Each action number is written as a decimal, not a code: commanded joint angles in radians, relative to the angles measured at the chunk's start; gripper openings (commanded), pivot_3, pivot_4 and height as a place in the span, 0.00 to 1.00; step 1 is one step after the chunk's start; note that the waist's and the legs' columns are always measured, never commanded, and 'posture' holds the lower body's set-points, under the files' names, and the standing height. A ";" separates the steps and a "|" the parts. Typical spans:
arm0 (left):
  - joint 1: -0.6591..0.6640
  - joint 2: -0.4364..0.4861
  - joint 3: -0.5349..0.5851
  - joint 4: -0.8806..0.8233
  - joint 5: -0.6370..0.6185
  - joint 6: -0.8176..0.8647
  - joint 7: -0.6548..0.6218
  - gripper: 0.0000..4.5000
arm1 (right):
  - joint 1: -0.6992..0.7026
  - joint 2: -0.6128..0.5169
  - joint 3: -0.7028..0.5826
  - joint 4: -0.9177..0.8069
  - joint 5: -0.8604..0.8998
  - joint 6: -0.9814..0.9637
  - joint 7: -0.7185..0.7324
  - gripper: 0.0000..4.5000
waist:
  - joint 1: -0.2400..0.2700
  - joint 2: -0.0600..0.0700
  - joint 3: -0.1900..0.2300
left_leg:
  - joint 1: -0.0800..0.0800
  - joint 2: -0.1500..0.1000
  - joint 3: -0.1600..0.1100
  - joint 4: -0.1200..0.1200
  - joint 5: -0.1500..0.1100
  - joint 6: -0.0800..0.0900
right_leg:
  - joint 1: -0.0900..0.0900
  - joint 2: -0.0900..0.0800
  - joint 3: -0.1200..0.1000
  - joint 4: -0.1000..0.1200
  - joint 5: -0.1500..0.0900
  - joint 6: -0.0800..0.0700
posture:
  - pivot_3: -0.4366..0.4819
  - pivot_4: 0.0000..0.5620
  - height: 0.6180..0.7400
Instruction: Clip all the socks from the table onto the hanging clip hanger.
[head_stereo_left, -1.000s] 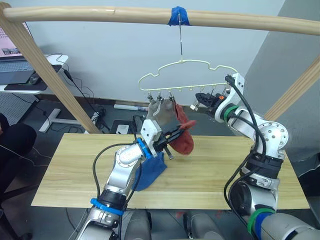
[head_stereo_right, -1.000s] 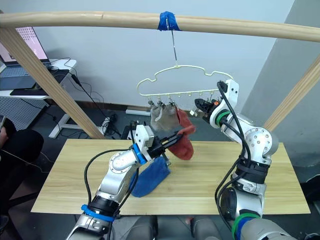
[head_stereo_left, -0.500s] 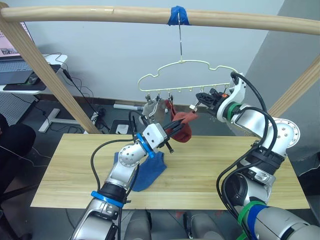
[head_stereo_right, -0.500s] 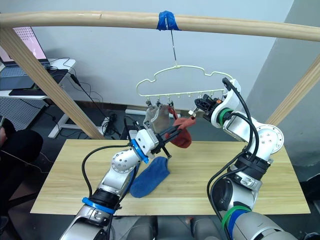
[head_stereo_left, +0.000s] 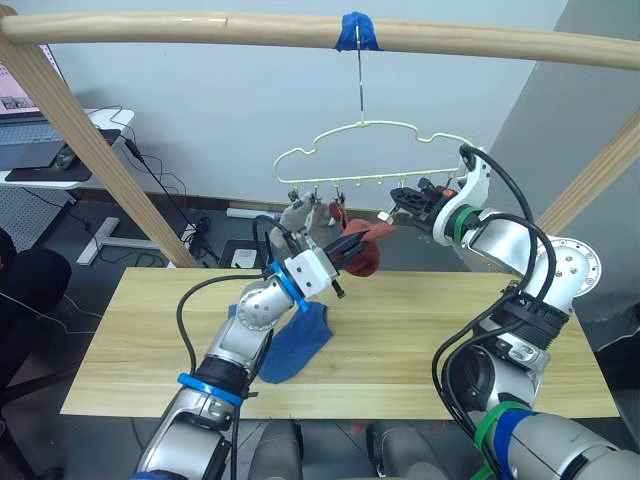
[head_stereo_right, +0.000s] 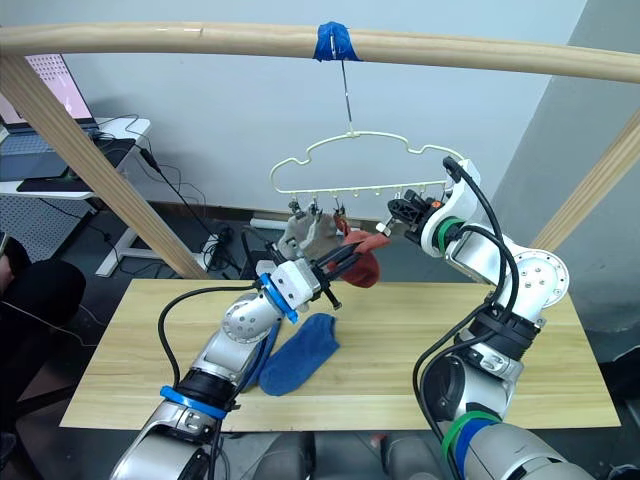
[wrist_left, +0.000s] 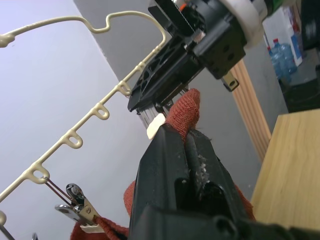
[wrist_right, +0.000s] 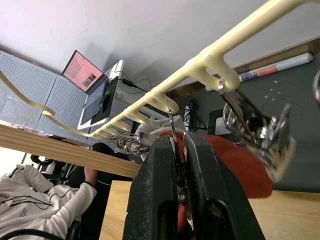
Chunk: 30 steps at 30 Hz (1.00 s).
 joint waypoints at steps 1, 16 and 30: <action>-0.022 0.003 -0.016 -0.009 0.030 -0.037 0.038 0.01 | -0.019 0.006 -0.010 -0.017 0.022 0.013 -0.017 0.00 | -0.001 0.000 0.000 | 0.000 0.000 0.000 0.000 0.000 0.000 | 0.000 0.000 0.000 0.000 0.000 0.000 | 0.40 0.30 1.00; 0.015 -0.004 0.008 -0.047 -0.128 0.184 -0.005 0.01 | -0.007 -0.027 0.008 -0.012 0.018 -0.018 -0.007 0.00 | -0.005 0.000 0.000 | 0.000 0.000 -0.001 0.000 0.000 0.000 | 0.000 0.000 -0.001 0.000 0.000 0.000 | 0.40 0.29 1.00; -0.042 -0.069 -0.007 -0.056 -0.122 0.298 0.009 0.01 | 0.002 0.009 0.003 -0.036 0.030 -0.017 -0.032 0.00 | -0.009 0.000 0.000 | 0.000 0.000 0.000 0.000 0.000 0.000 | 0.000 0.000 -0.001 0.000 0.000 0.000 | 0.40 0.28 1.00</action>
